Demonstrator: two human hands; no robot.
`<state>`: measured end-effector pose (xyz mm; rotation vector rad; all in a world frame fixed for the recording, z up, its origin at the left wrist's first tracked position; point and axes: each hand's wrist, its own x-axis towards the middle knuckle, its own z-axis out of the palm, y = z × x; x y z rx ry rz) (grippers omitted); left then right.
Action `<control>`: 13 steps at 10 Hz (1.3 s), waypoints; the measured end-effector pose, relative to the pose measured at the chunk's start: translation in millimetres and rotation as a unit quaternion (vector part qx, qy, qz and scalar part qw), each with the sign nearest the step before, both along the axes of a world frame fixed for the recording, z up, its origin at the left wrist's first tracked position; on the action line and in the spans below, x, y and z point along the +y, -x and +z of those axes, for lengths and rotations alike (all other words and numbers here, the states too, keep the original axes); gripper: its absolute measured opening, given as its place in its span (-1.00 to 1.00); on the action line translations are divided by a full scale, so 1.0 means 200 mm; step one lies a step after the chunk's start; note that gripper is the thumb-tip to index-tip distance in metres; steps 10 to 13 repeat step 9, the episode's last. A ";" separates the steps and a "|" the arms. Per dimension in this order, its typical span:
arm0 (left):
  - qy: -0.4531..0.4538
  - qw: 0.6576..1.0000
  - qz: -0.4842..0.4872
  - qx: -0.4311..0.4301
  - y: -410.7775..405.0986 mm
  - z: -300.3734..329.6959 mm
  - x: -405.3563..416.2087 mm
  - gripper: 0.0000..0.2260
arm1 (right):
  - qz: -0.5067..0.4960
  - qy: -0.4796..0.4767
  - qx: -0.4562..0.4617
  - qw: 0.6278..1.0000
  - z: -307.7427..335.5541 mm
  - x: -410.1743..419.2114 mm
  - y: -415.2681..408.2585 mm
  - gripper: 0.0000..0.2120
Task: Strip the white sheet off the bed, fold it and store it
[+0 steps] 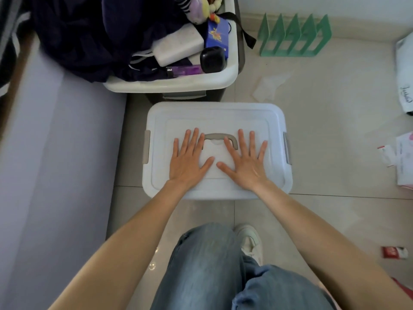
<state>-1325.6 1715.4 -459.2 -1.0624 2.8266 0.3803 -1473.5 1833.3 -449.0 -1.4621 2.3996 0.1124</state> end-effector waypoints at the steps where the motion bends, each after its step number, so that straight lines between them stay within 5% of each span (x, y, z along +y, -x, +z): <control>1: 0.005 1.000 -0.001 -0.009 0.00 -0.02 -0.02 -0.32 | -0.004 0.009 0.013 1.000 -0.04 -0.01 0.01 -0.27; 7: -0.003 0.999 0.003 -0.044 -0.20 0.04 -0.19 -0.31 | 0.037 -0.019 -0.056 0.998 0.06 -0.18 -0.14 -0.31; 9: -0.034 0.999 0.042 0.008 -0.21 0.25 -0.14 -0.45 | 0.030 0.108 -0.096 0.989 0.29 -0.18 -0.08 -0.49; 13: -0.034 0.999 0.042 0.008 -0.21 0.25 -0.14 -0.45 | 0.030 0.108 -0.096 0.989 0.29 -0.18 -0.08 -0.49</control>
